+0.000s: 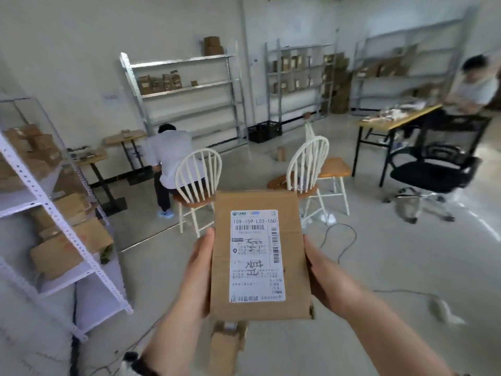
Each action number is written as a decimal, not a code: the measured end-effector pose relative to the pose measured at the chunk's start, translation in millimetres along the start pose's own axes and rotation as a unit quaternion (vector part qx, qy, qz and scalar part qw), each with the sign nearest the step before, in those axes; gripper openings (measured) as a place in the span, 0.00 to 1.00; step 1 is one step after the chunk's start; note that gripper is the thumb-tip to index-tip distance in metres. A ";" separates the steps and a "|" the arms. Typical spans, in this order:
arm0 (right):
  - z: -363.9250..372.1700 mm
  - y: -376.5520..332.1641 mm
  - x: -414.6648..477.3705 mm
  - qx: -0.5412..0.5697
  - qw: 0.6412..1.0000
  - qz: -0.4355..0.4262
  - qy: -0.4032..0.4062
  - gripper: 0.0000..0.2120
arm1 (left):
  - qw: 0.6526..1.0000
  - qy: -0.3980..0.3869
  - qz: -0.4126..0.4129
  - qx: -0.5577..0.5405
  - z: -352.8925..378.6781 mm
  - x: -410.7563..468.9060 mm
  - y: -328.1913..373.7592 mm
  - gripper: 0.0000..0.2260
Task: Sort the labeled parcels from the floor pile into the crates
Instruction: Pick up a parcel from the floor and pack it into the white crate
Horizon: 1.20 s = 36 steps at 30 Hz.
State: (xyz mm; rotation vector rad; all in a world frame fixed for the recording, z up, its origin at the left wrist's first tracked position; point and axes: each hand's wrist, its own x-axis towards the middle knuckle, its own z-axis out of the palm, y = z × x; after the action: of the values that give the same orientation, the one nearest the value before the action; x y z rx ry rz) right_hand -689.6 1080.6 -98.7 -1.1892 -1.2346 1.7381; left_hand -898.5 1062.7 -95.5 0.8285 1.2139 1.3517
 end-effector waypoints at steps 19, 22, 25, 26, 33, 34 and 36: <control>-222.7 131.4 -563.4 0.196 0.739 0.000 0.644 0.39 | 0.716 -0.659 -0.184 0.137 486.0 -346.2 -186.5 0.29; -211.9 153.8 -656.1 0.240 0.664 0.017 0.708 0.29 | 0.648 -0.722 -0.198 0.143 528.0 -445.0 -220.3 0.33; -196.5 177.2 -724.2 0.278 0.591 0.027 0.757 0.24 | 0.578 -0.775 -0.207 0.150 556.6 -529.6 -245.7 0.37; -191.5 186.0 -741.5 0.294 0.562 0.031 0.773 0.25 | 0.555 -0.791 -0.210 0.151 562.8 -553.7 -253.1 0.37; -186.1 251.2 -822.3 0.382 0.408 -0.010 0.829 0.27 | 0.428 -0.853 -0.227 0.192 603.9 -679.6 -298.7 0.31; -190.4 259.0 -829.3 0.390 0.392 -0.017 0.833 0.28 | 0.412 -0.860 -0.230 0.197 609.8 -692.7 -304.8 0.29; -201.5 277.7 -843.6 0.407 0.359 -0.032 0.839 0.30 | 0.381 -0.869 -0.239 0.208 624.3 -716.5 -319.6 0.27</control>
State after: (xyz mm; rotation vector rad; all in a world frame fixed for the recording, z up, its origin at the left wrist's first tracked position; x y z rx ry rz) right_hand -215.6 304.5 -147.1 -1.2565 0.8263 0.0856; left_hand -100.2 458.0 -143.5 1.3682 -0.1645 -0.7143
